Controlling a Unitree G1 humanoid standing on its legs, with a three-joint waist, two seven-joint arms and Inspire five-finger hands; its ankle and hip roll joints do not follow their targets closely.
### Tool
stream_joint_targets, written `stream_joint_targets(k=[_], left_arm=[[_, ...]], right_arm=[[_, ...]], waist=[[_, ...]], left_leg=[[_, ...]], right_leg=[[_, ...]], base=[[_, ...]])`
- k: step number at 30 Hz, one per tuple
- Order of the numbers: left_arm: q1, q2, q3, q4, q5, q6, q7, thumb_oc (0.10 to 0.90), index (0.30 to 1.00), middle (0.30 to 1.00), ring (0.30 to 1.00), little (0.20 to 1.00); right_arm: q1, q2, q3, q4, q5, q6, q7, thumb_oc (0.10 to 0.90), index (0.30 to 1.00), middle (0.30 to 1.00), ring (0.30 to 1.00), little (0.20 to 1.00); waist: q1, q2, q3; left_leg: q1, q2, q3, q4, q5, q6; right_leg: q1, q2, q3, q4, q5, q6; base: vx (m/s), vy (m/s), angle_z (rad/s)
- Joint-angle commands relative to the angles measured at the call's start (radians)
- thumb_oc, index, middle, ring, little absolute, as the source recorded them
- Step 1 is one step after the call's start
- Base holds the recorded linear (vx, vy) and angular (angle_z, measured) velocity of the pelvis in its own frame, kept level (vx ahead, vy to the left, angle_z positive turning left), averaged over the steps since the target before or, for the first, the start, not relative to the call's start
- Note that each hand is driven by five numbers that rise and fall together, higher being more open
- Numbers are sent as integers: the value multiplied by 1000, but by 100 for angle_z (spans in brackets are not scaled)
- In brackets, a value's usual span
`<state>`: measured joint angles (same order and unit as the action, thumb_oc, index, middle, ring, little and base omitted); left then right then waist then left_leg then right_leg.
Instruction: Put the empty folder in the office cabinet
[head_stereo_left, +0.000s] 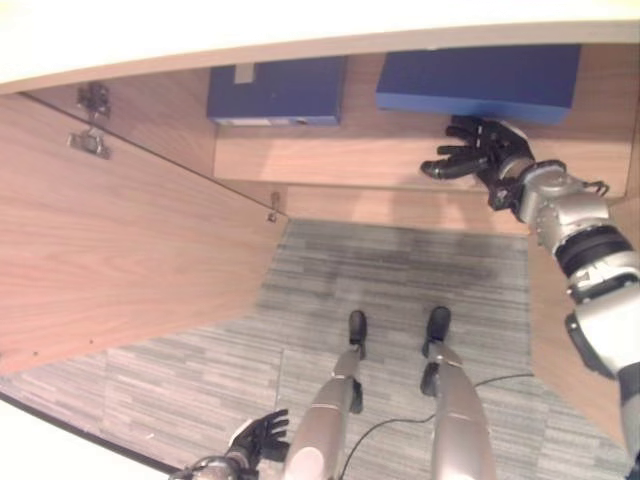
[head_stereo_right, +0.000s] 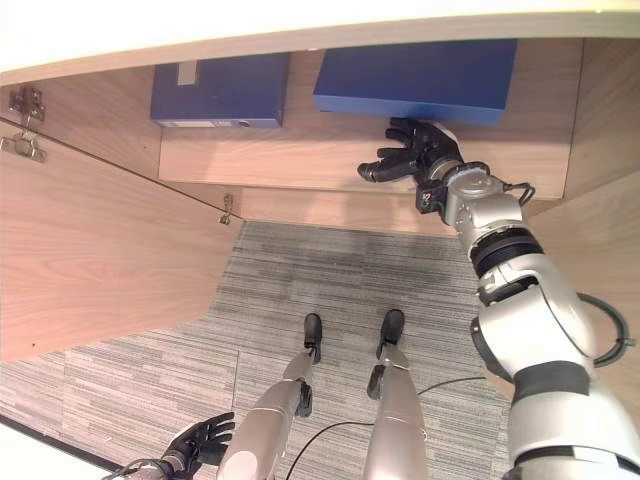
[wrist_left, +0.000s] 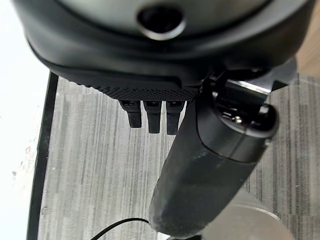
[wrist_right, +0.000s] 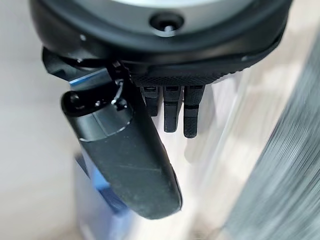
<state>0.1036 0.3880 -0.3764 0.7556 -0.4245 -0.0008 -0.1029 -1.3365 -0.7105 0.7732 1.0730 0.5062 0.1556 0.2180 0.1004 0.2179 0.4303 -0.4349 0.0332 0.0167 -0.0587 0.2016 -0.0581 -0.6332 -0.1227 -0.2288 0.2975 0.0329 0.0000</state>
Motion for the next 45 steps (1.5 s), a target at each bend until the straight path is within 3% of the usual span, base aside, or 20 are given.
stream_joint_targets(k=[1,4,9,14,17,23,31,38,45], left_arm=[[39,87,12,-10,-2,-11,-36,800,900,900,900,900],[16,46,10,4,4,-20,-18,800,900,900,900,900],[-18,25,24,53,33,-22,15,800,900,900,900,900],[-57,-2,28,111,42,-23,28,800,900,900,900,900],[-77,-18,27,136,35,-26,29,800,900,900,900,900],[-54,-9,21,119,36,-28,21,800,900,900,900,900],[-3,25,30,102,57,-10,-5,800,900,900,900,900],[-11,31,45,162,81,-6,-12,800,900,900,900,900],[-33,14,52,237,115,-8,-5,800,900,900,900,900]], right_arm=[[46,12,229,151,-414,72,101,800,900,900,900,900],[46,29,308,153,-718,28,64,800,900,900,900,900],[74,67,296,172,-881,35,69,800,900,900,900,900],[74,71,262,220,-893,38,44,800,900,900,900,900],[45,61,210,283,-820,41,10,800,900,900,900,900],[5,-9,142,408,-747,54,-28,800,900,900,900,900],[16,-133,80,479,-693,73,4,800,900,900,900,900],[19,-211,62,487,-670,77,20,800,900,900,900,900],[50,-171,51,464,-697,69,34,800,900,900,900,900]], waist=[[30,-57,26],[24,-65,29],[21,-78,35],[18,-82,37],[21,-79,36],[38,-52,28],[56,-29,13],[58,-33,-18],[58,-46,-51]], left_leg=[[89,-86,44,-22,-119,2],[88,-86,36,-23,-120,3],[89,-86,32,-25,-120,4],[84,-89,33,-28,-117,3],[76,-94,33,-27,-115,4],[70,-99,32,-27,-109,6],[82,-103,30,-26,-107,6],[110,-106,29,-18,-119,6],[138,-111,31,5,-146,10]], right_leg=[[140,37,-5,-338,108,95],[142,42,-1,-344,105,94],[144,43,0,-346,104,92],[140,42,4,-348,108,92],[133,41,8,-348,116,96],[129,35,4,-346,120,101],[142,27,-7,-342,117,106],[175,20,-12,-341,110,110],[214,12,-8,-343,105,112]], base=[[0,0,0],[0,0,0],[-4,-5,5],[0,0,0],[0,0,0],[-1,3,2],[-4,9,5],[1,25,6],[3,38,3]])
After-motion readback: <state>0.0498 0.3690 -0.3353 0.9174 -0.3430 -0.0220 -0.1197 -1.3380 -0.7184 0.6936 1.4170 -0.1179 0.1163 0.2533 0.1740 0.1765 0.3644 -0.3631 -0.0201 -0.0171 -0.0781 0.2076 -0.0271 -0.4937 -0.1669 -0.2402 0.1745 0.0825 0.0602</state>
